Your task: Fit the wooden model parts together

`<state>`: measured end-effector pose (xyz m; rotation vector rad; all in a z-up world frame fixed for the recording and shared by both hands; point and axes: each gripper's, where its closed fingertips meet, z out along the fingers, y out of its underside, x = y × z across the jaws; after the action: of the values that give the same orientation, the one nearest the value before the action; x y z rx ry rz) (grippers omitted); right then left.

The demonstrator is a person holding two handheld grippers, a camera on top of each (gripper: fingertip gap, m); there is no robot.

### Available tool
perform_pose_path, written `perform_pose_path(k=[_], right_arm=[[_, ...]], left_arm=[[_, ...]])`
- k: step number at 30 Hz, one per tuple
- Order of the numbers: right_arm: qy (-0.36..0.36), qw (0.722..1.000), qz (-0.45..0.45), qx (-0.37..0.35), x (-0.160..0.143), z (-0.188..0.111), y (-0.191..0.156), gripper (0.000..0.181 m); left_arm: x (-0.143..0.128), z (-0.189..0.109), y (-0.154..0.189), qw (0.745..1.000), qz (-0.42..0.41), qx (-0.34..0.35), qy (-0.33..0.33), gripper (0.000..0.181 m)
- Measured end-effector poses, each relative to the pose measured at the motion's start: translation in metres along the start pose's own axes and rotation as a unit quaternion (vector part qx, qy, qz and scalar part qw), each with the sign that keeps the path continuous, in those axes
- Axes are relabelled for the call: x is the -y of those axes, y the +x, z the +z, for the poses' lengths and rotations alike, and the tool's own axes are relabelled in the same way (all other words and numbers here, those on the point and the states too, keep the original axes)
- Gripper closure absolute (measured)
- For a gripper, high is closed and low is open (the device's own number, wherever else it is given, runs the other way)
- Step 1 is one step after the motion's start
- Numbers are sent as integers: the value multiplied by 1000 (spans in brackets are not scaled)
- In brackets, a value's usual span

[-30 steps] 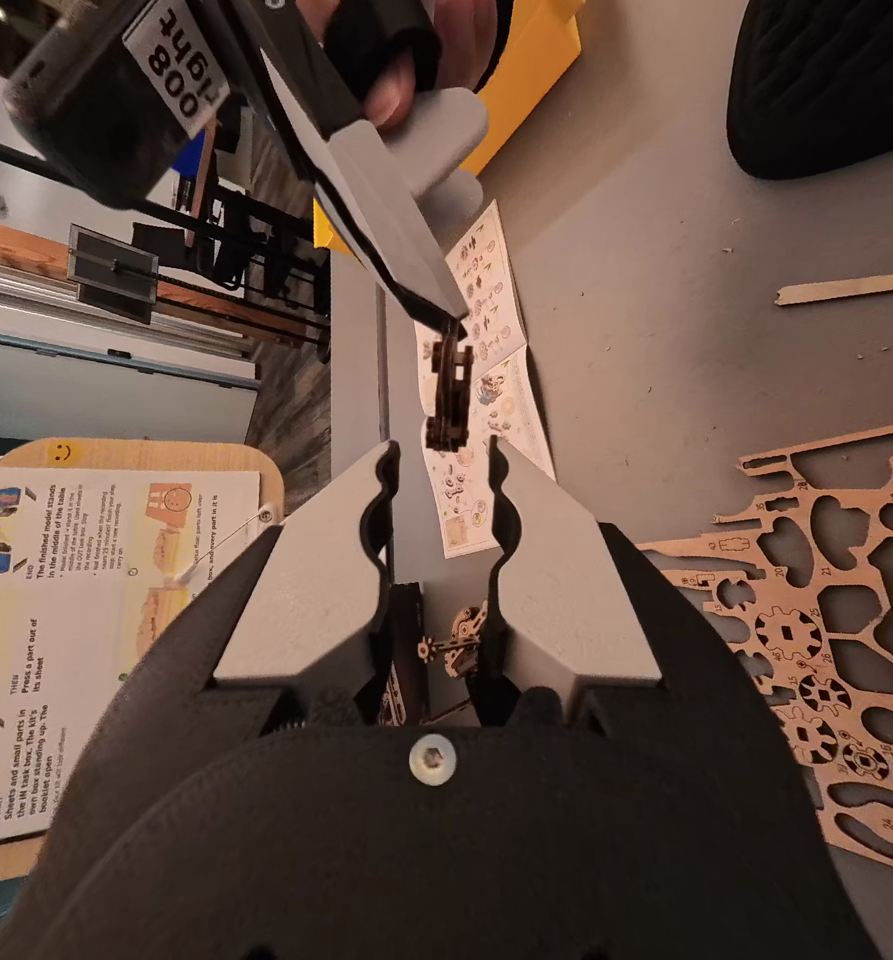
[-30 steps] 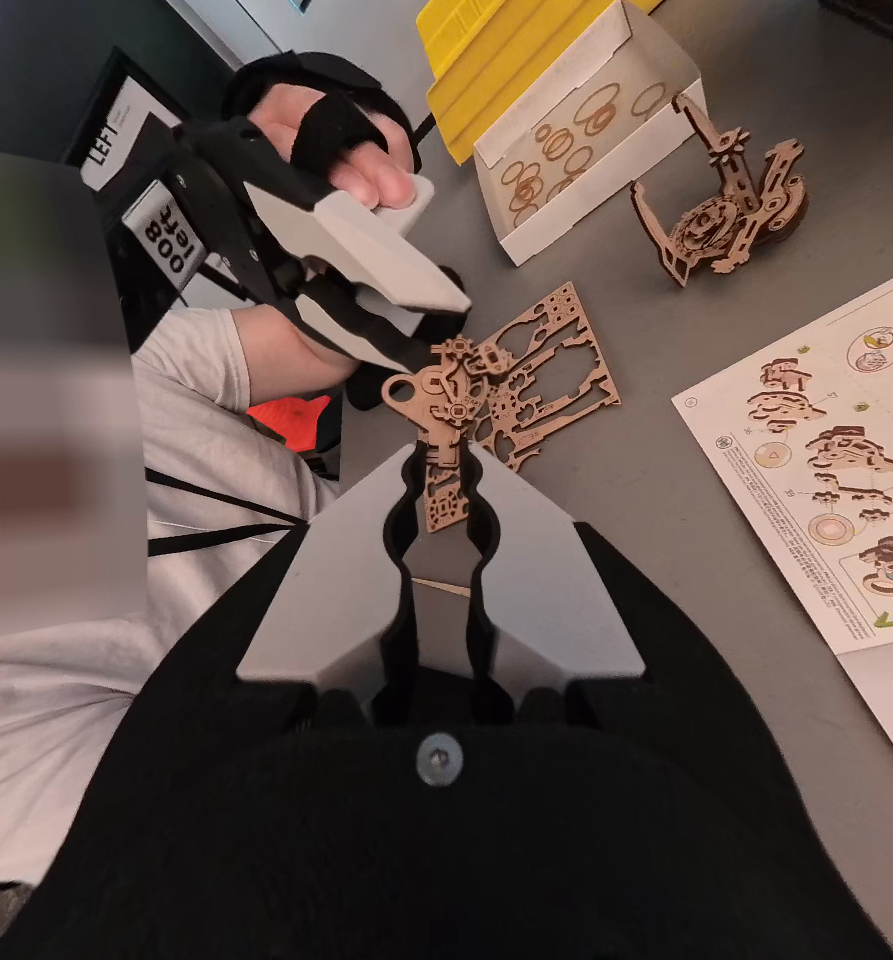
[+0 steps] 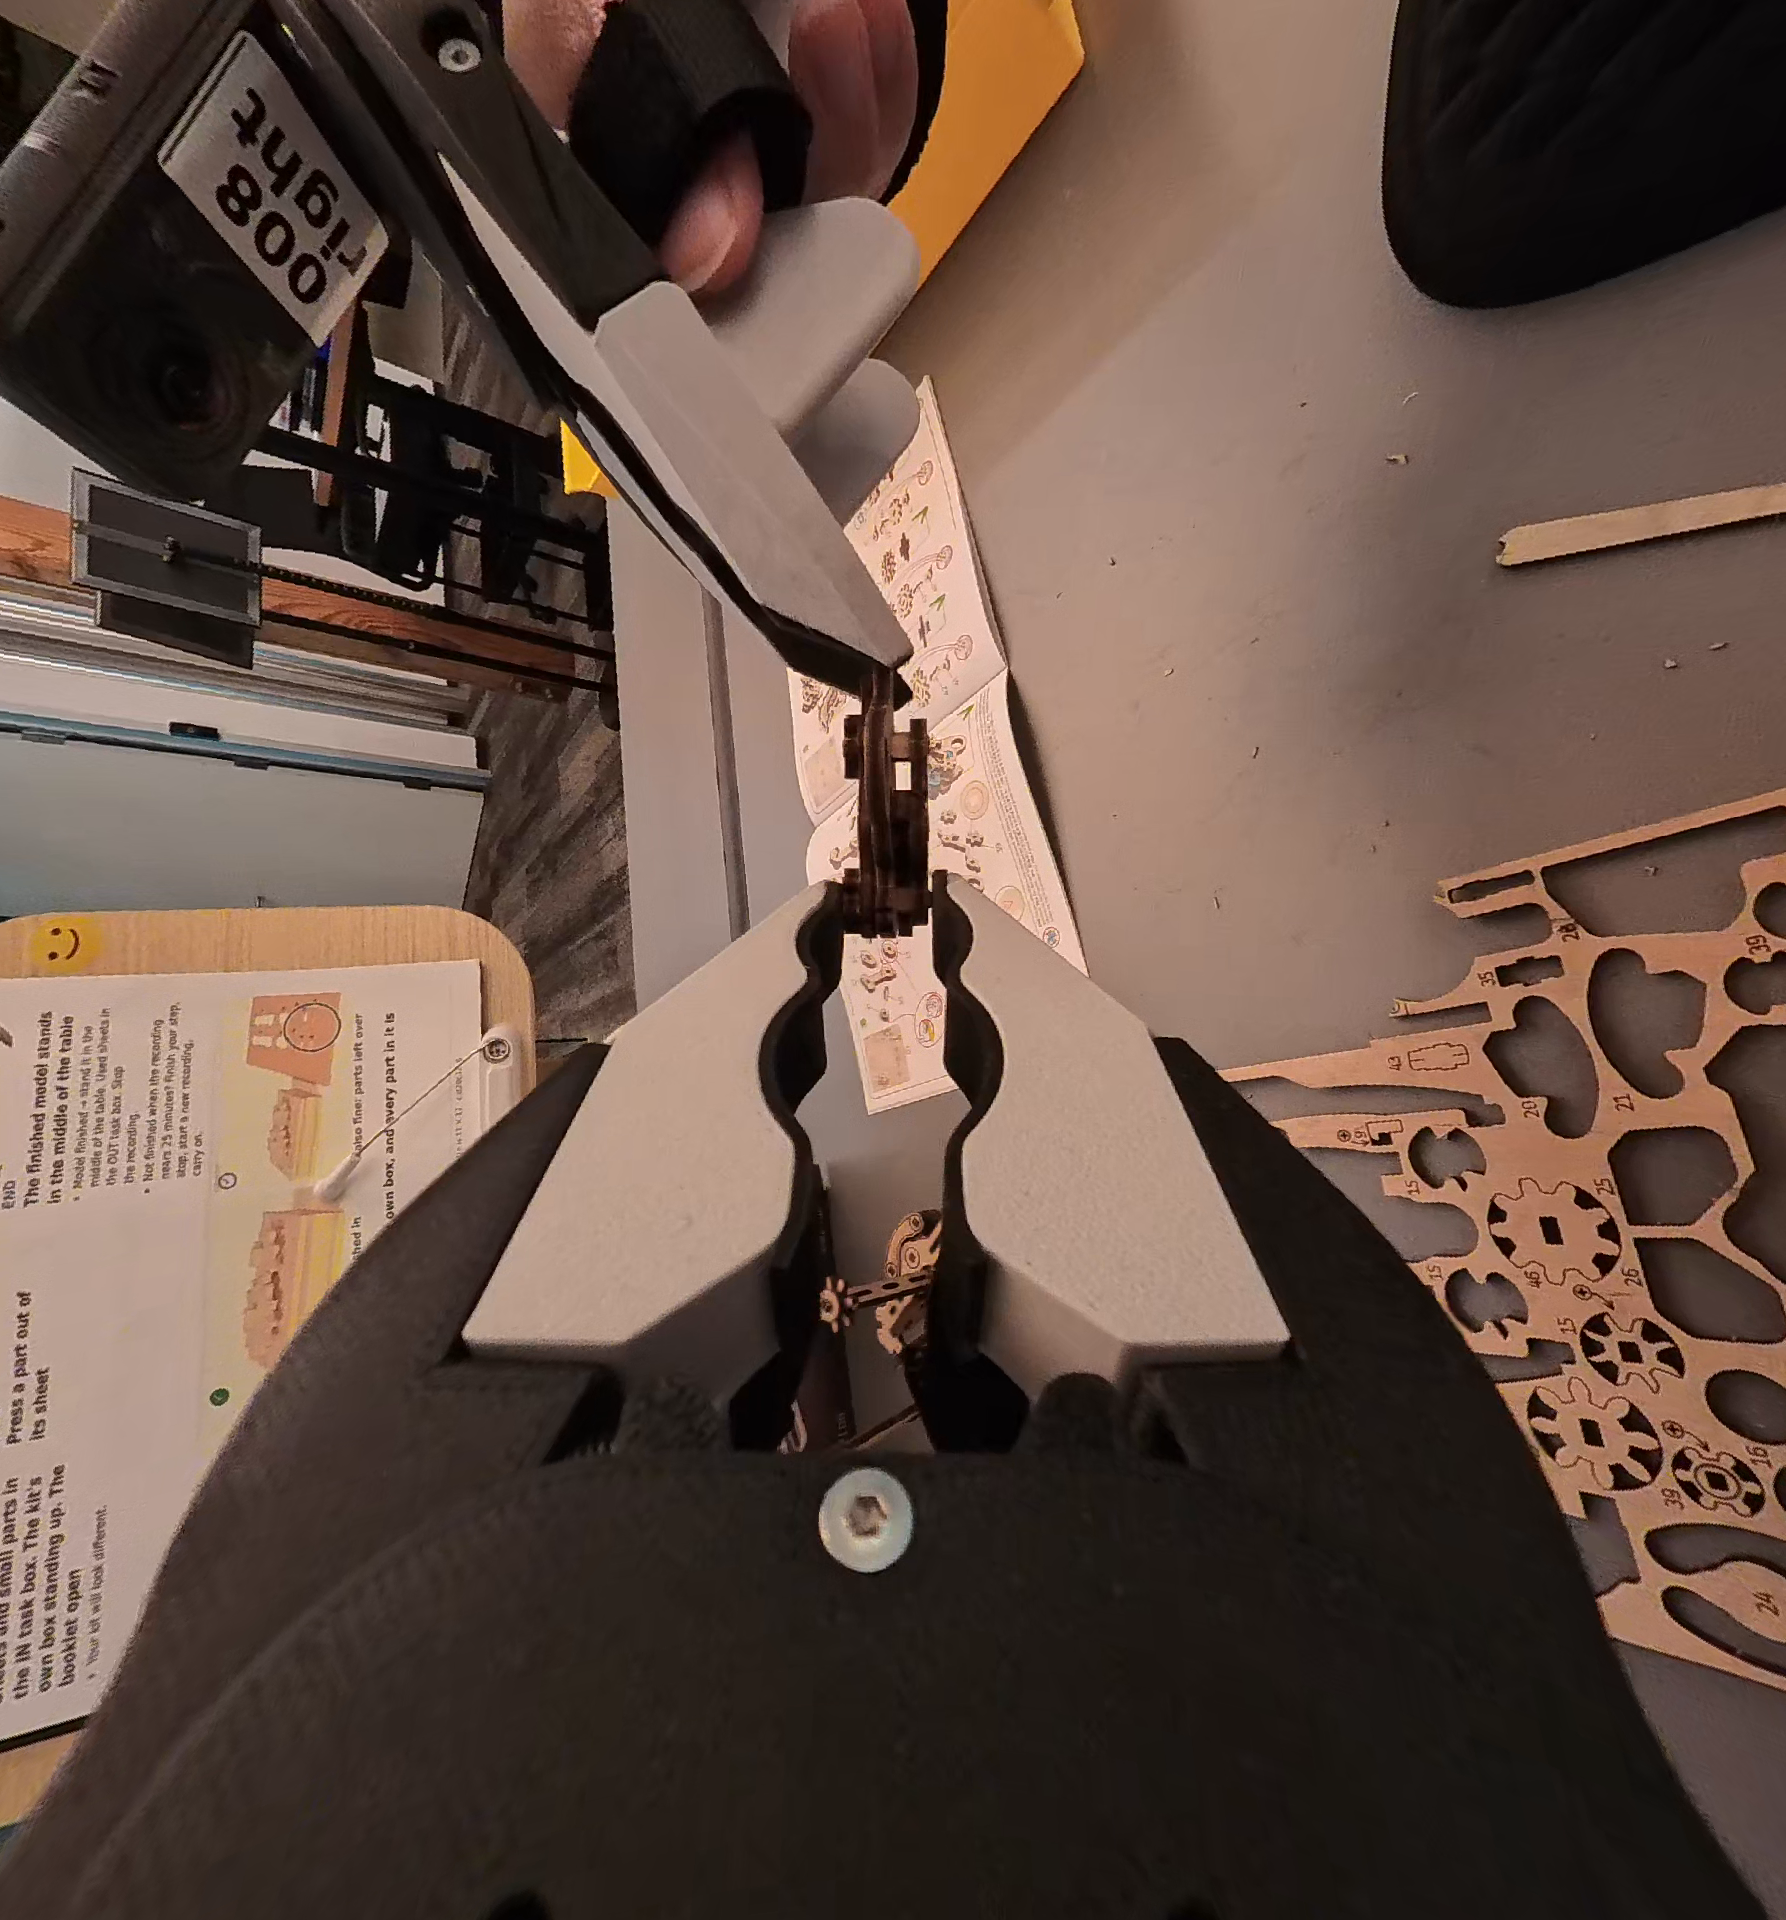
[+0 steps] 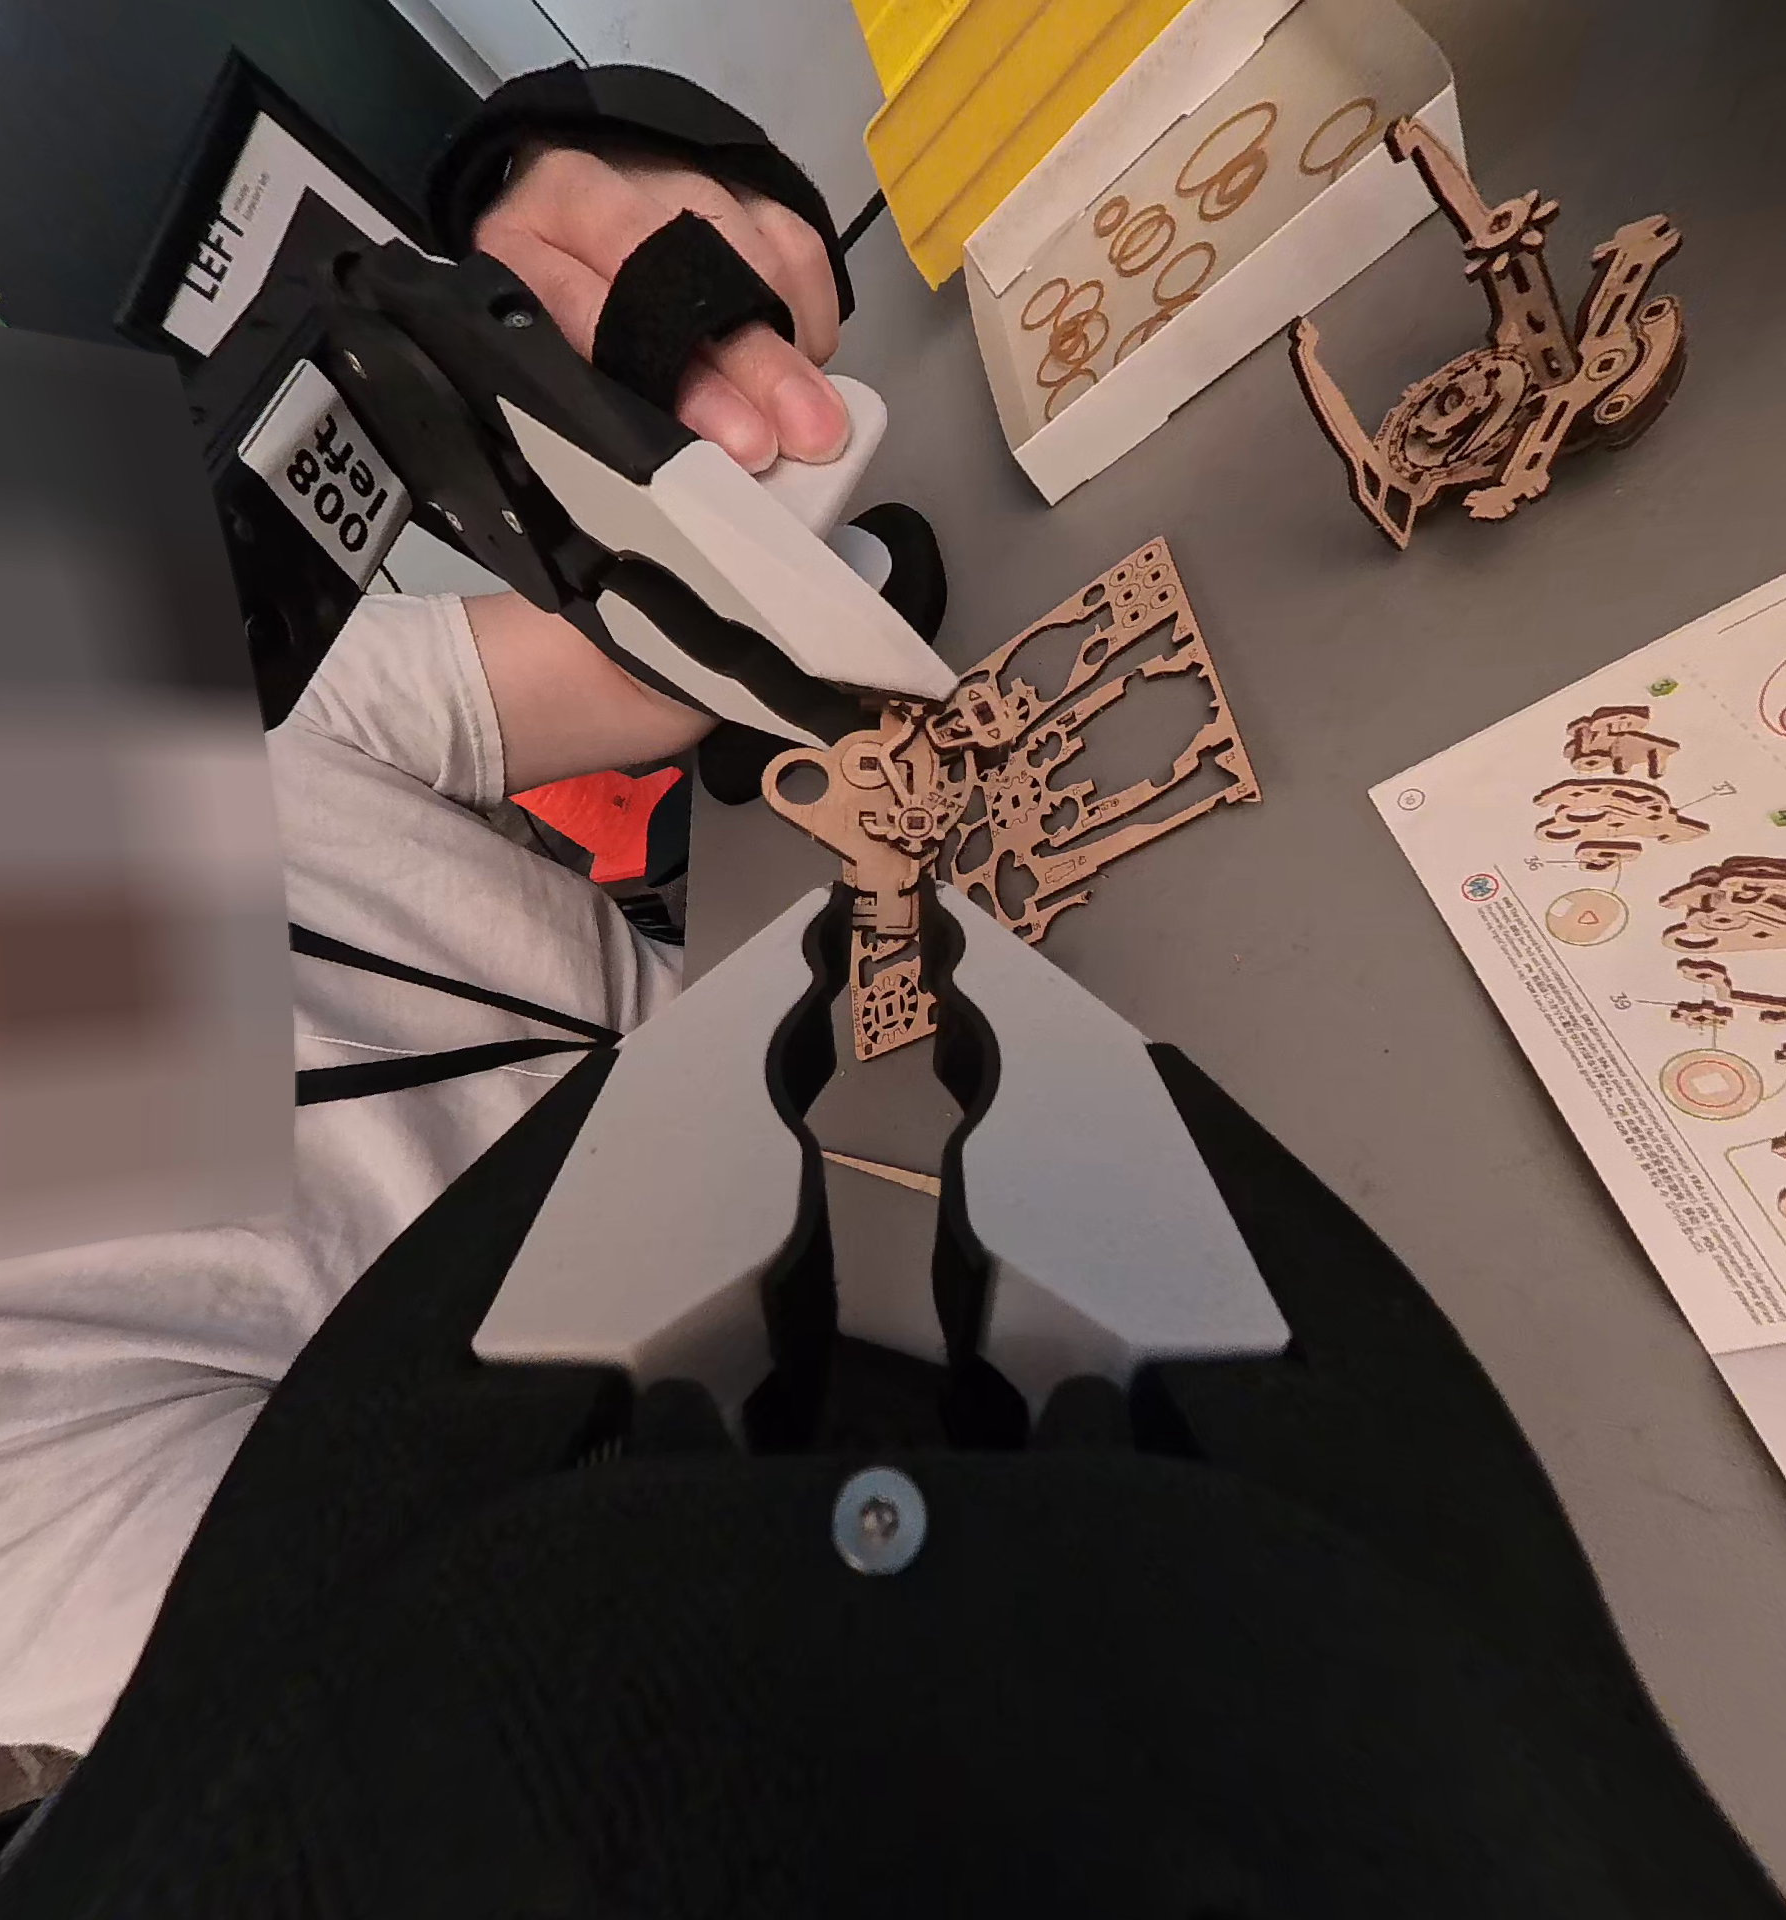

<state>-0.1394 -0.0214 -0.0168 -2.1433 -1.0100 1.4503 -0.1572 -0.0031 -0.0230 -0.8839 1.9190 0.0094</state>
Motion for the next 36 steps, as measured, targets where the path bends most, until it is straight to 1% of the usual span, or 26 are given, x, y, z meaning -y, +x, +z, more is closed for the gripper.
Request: perform_pose_path(k=[13, 18, 19, 20, 21, 23, 25, 26, 28, 30, 31, 33, 36], right_arm=[[-1, 1000, -2, 2, 0, 3, 2, 170], [6, 998, -64, -23, 7, 5, 3, 169], [7, 995, -90, -41, 9, 6, 5, 161], [8, 990, -127, -63, 12, 6, 7, 149], [11, 981, -174, -90, 16, 7, 8, 141], [24, 953, -270, -138, 26, 7, 7, 138], [55, 917, -347, -190, 44, 7, 4, 131], [64, 898, -383, -208, 49, 8, 0, 132], [49, 859, -446, -248, 50, 12, 0, 132], [10, 821, -483, -303, 49, 16, 10, 134], [-1, 807, -499, -318, 49, 19, 11, 138], [-2, 779, -527, -339, 54, 25, 9, 143], [-7, 755, -547, -362, 58, 30, 11, 148]], left_arm=[[-3, -1, 1, 1000, 6, -4, -9, 166], [-9, -4, -3, 1000, 8, 3, -21, 166], [-11, -5, -5, 1000, 8, 5, -24, 166], [-14, -6, -6, 1000, 8, 8, -29, 166], [-16, -8, -8, 999, 5, 10, -32, 166], [-21, -11, -11, 999, -1, 11, -37, 166], [-26, -14, -14, 999, -7, 15, -43, 166], [-28, -16, -15, 999, -10, 16, -46, 166], [-33, -19, -18, 998, -14, 20, -50, 166], [-36, -22, -20, 998, -18, 21, -56, 166], [-38, -24, -21, 998, -18, 23, -59, 166], [-41, -25, -22, 997, -17, 27, -66, 166], [-42, -25, -23, 997, -12, 29, -71, 166]])
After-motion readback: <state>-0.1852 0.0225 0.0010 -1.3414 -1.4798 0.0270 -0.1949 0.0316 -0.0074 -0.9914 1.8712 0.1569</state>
